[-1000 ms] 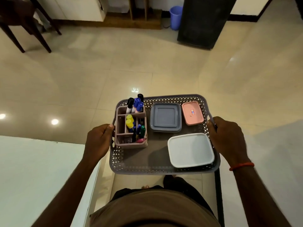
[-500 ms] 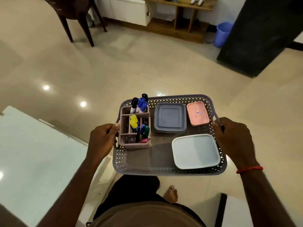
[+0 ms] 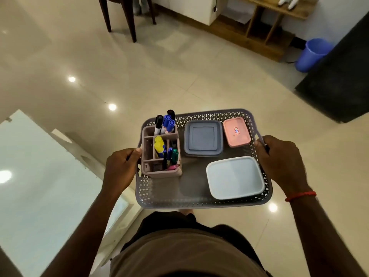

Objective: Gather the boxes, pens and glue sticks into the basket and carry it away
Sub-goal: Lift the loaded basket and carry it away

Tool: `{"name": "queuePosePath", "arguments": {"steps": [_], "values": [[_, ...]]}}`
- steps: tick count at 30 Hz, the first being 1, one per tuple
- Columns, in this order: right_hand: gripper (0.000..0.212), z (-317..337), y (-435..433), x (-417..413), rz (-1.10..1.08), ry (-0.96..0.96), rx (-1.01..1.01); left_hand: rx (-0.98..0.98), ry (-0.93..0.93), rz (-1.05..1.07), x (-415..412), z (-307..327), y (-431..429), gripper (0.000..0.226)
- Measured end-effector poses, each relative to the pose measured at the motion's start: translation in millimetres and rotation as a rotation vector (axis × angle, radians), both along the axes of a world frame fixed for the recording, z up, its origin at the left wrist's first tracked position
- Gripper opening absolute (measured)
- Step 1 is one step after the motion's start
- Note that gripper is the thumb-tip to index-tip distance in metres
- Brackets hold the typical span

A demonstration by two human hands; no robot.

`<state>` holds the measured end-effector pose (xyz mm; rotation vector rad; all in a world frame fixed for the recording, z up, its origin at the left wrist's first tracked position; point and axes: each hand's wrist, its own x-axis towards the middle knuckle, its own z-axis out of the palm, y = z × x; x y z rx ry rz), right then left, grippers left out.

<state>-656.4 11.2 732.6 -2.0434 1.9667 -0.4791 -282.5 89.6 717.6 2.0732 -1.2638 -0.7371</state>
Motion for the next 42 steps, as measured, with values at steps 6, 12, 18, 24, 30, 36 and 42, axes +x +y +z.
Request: {"name": "queuePosePath", "arguments": {"steps": [6,12,18,24,30,36,42], "values": [[0.027,5.9,-74.7,24.8,0.078,0.019,0.003,-0.002,-0.021,0.064,17.9,0.7,-41.0,0.050],[0.026,11.0,-155.4,45.4,0.202,0.025,-0.012,0.007,-0.033,0.168,22.3,1.8,-77.8,0.043],[0.026,2.2,-244.8,61.9,0.384,0.022,-0.008,0.026,-0.059,0.334,12.0,-2.3,-114.9,0.045],[0.019,12.1,-333.9,80.7,0.649,0.001,-0.012,0.016,-0.042,0.578,-8.1,8.6,-154.2,0.048],[0.021,7.3,-399.5,115.3,0.794,0.008,-0.010,-0.006,-0.039,0.726,-13.1,7.9,-175.5,0.047],[0.021,4.6,-443.8,176.6,0.895,-0.005,0.021,0.016,-0.027,0.877,-1.8,2.0,-188.7,0.042],[0.020,9.0,-477.0,253.7,1.051,0.033,0.014,0.019,-0.053,0.980,25.9,-6.6,-202.2,0.039]]}}
